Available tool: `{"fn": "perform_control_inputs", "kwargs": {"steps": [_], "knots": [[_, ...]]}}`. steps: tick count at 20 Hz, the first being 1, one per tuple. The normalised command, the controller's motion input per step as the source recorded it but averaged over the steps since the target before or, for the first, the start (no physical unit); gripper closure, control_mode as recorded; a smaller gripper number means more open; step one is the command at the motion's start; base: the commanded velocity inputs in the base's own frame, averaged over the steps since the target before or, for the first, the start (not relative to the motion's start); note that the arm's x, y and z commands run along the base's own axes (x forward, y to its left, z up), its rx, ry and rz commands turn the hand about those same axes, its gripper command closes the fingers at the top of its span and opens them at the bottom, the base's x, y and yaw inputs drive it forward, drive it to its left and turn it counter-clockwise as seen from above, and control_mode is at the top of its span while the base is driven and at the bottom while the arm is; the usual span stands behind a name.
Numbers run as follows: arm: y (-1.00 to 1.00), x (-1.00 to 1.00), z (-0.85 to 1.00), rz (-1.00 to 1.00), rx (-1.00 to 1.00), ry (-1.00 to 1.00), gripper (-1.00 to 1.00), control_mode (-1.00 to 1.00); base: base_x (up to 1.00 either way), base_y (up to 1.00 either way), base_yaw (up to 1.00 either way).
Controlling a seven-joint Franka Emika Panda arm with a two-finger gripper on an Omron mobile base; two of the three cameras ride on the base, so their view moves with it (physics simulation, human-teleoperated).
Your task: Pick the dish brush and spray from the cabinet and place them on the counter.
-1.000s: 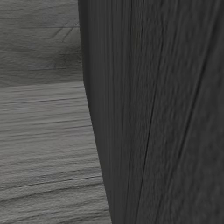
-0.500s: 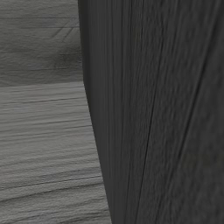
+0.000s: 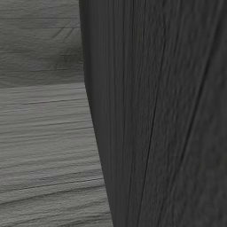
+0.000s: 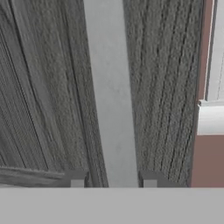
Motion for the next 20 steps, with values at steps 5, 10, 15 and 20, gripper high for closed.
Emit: {"fn": "perform_control_inputs", "kwargs": {"steps": [5, 10, 15, 20], "knots": [[0.27, -0.48, 0.00, 0.00, 0.00, 0.00, 1.00, -1.00, 0.00, 0.00, 0.00], [0.32, -0.41, 0.00, -0.04, -0.03, 0.00, 1.00, -1.00, 0.00, 0.00, 0.00], [0.32, -0.32, -0.01, -0.12, -0.08, 0.00, 1.00, -1.00, 0.00, 0.00, 0.00], [0.31, -0.36, -0.04, -0.14, -0.09, 0.00, 1.00, -1.00, 0.00, 0.00, 0.00]]}}
